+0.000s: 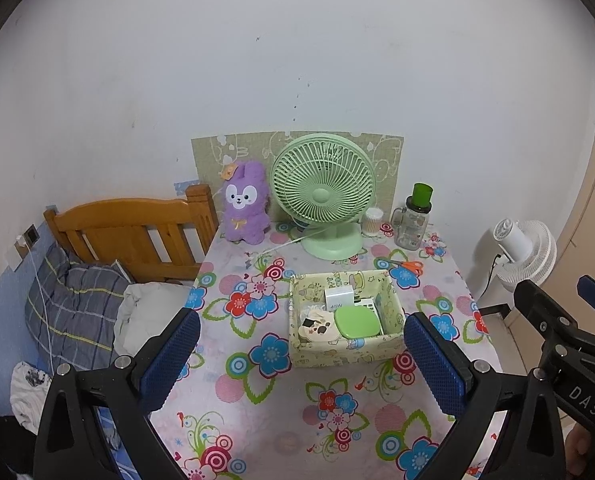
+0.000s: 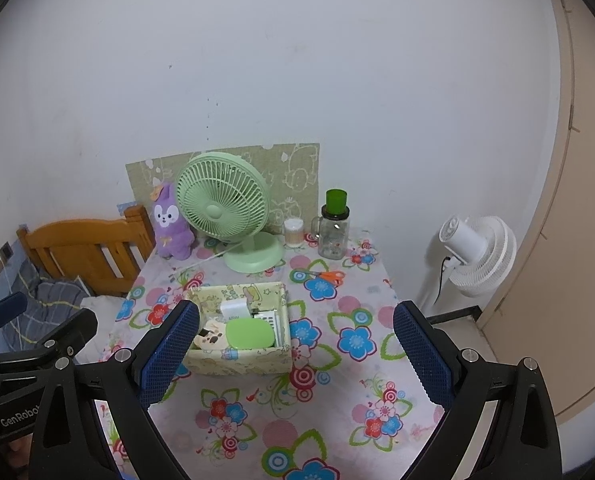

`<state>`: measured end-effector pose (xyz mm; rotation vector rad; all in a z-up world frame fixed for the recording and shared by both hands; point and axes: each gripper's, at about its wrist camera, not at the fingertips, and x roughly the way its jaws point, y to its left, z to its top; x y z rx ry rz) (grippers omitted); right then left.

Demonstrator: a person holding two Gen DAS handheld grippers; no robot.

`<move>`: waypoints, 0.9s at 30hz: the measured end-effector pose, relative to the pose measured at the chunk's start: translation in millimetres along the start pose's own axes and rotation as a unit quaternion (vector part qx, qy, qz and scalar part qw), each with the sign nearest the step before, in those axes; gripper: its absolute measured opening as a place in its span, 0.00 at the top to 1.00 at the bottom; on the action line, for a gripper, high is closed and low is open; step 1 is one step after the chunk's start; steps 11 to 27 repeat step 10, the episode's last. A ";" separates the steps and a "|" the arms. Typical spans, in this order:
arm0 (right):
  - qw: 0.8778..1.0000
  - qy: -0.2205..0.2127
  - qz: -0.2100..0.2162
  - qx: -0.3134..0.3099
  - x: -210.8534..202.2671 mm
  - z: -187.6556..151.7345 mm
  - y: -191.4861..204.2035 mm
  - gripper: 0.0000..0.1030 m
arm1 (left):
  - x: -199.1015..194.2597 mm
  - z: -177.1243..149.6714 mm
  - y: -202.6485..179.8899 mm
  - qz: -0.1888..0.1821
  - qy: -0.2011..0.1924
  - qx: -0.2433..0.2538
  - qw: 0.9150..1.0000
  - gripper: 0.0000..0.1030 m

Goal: Organize rigid objects

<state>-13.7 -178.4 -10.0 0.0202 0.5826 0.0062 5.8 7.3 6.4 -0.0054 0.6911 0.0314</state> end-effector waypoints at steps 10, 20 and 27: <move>1.000 0.007 0.000 0.001 3.9 1.3 0.0 0.04 | 3.1 0.2 2.4 -0.001 0.005 -0.002 1.000 0.00; 1.000 0.007 0.000 0.001 3.9 1.3 0.0 0.04 | 3.1 0.2 2.4 -0.001 0.005 -0.002 1.000 0.00; 1.000 0.007 0.000 0.001 3.9 1.3 0.0 0.04 | 3.1 0.2 2.4 -0.001 0.005 -0.002 1.000 0.00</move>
